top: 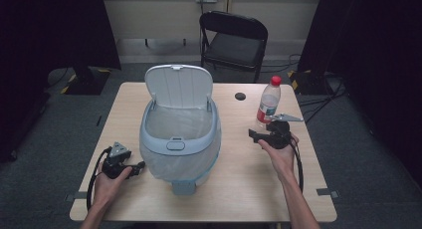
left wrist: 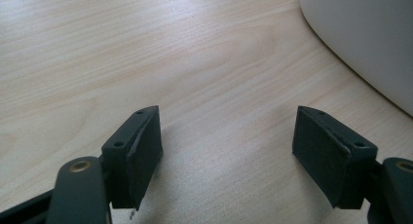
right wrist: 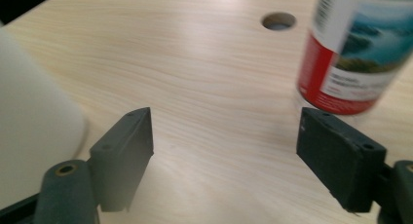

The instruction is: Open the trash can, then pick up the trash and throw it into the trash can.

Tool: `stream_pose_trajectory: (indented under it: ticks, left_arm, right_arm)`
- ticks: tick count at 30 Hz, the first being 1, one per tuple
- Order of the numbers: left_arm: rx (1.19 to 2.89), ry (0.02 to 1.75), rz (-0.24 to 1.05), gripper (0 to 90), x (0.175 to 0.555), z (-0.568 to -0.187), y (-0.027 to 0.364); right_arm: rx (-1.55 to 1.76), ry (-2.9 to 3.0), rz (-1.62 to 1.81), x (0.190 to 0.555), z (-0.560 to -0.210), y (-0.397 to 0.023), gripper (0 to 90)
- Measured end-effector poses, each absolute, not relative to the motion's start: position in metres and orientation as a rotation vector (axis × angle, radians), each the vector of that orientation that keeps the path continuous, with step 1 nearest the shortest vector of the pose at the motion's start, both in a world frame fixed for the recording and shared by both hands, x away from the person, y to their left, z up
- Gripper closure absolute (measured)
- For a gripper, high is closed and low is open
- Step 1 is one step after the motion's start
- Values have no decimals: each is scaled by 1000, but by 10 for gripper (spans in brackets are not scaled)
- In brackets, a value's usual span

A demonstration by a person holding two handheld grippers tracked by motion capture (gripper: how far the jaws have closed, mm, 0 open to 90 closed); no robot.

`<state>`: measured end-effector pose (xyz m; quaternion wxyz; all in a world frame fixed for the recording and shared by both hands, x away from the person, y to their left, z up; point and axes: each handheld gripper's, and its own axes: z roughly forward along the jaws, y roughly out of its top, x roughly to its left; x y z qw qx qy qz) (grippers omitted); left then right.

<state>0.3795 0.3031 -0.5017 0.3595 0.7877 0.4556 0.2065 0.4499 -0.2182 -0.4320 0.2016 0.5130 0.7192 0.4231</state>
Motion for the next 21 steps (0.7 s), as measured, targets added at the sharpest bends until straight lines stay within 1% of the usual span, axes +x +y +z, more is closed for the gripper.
stream_pose_trajectory:
  ticks: [6, 15, 21]
  left_arm:
    - [2031, 1174, 532, 260, 380, -502, 303]
    - [2032, 1175, 534, 260, 379, -502, 303]
    - [2031, 1179, 534, 259, 379, -502, 303]
  right_arm:
    - [1497, 1967, 1114, 466, -445, -233, 174]
    - [1531, 1901, 1052, 493, -448, -238, 149]
    - [1526, 1881, 1017, 510, -453, -240, 148]
